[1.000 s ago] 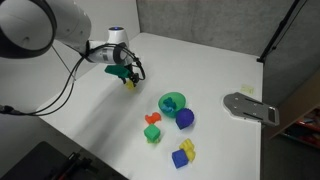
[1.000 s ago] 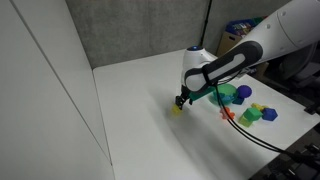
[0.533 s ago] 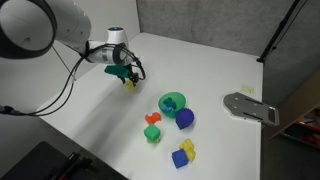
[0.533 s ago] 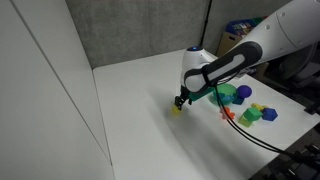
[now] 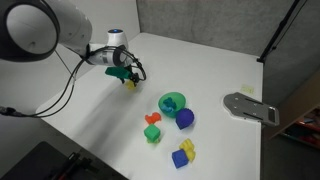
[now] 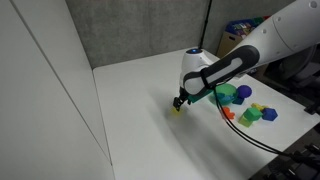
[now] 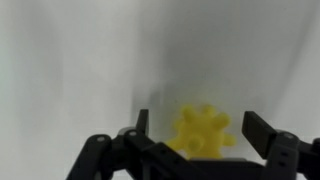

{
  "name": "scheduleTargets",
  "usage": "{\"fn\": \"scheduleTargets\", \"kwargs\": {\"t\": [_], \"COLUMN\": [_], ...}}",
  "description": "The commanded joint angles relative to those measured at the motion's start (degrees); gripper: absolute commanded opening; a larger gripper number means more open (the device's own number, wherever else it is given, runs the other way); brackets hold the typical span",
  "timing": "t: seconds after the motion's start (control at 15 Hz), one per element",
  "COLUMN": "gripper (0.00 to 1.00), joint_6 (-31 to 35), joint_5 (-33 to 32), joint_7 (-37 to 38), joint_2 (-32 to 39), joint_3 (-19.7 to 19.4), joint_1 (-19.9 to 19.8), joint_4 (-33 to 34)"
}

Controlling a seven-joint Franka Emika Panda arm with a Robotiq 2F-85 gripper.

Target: Put the green block on top of the yellow block, move the green bowl to the right, pick up the yellow toy on the left and put it in the green bowl

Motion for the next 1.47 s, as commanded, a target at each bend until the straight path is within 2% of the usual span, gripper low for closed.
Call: {"fn": "scheduleTargets", "kwargs": {"t": [0.0, 0.27, 0.53, 0.73, 0.87, 0.93, 1.0, 1.4], "gripper": [0.68, 0.33, 0.04, 0.00, 0.06, 0.27, 0.32, 0.79], "joint_6": [0.5, 1.0, 1.0, 1.0, 1.2, 1.2, 1.4, 1.4], "joint_5": [0.1, -0.2, -0.2, -0.2, 0.0, 0.2, 0.4, 0.3], "joint_7": [-1.9, -2.3, -2.4, -2.5, -2.9, -2.9, -2.9, -2.0], "joint_2": [1.8, 2.4, 2.6, 2.7, 2.2, 2.0, 1.7, 1.9], "joint_3": [0.1, -0.2, -0.3, -0.3, 0.0, 0.1, 0.3, -0.5], "joint_1": [0.0, 0.3, 0.4, 0.3, 0.0, -0.2, -0.4, -0.4], "joint_4": [2.6, 3.5, 4.0, 4.2, 3.6, 3.4, 3.1, 3.9]}}
